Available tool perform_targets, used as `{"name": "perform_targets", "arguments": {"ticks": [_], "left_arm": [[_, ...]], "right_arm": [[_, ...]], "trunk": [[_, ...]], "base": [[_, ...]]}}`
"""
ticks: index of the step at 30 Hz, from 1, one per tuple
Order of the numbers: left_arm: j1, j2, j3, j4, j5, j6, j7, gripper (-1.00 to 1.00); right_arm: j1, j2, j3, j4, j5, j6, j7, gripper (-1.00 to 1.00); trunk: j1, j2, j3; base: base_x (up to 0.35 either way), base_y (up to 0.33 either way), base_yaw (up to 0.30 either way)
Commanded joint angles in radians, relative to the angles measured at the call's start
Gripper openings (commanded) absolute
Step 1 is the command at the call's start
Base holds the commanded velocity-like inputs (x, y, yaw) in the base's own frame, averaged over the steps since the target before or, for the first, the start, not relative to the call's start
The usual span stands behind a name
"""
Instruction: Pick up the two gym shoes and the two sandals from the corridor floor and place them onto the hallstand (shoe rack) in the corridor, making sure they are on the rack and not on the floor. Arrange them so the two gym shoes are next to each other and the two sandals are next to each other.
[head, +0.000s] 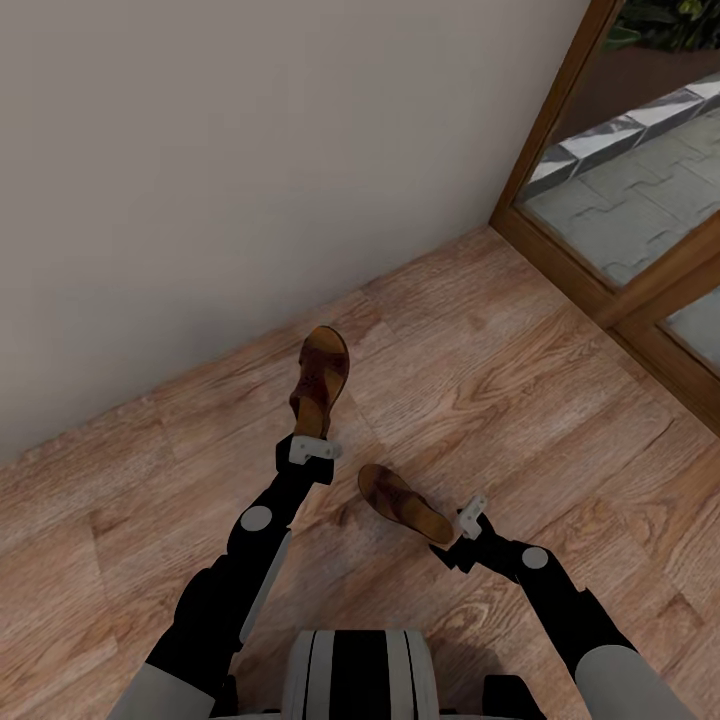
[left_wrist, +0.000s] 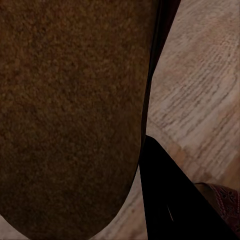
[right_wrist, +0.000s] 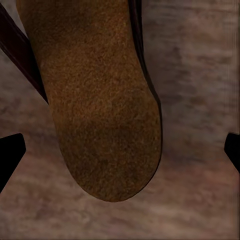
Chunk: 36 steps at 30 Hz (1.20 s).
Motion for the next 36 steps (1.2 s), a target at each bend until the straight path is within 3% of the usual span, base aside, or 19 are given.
{"name": "perform_targets", "arguments": {"ticks": [1, 13, 36], "left_arm": [[0.0, 0.0, -0.001, -0.002, -0.011, 0.006, -0.001, -1.0], [0.0, 0.0, -0.001, -0.002, -0.012, 0.006, -0.001, -1.0], [0.001, -0.001, -0.004, -0.001, -0.013, 0.006, -0.001, -1.0]], "right_arm": [[0.0, 0.0, -0.002, -0.001, 0.01, -0.007, 0.003, 1.0], [0.0, 0.0, -0.002, -0.005, 0.01, -0.007, 0.003, 1.0], [0.0, -0.001, -0.004, -0.004, 0.01, -0.007, 0.003, 1.0]], "trunk": [[0.0, 0.0, -0.001], [0.002, -0.001, -0.025], [0.002, -0.001, -0.026]], "base": [[0.0, 0.0, 0.0], [0.0, 0.0, 0.0], [0.027, 0.008, 0.0]]}}
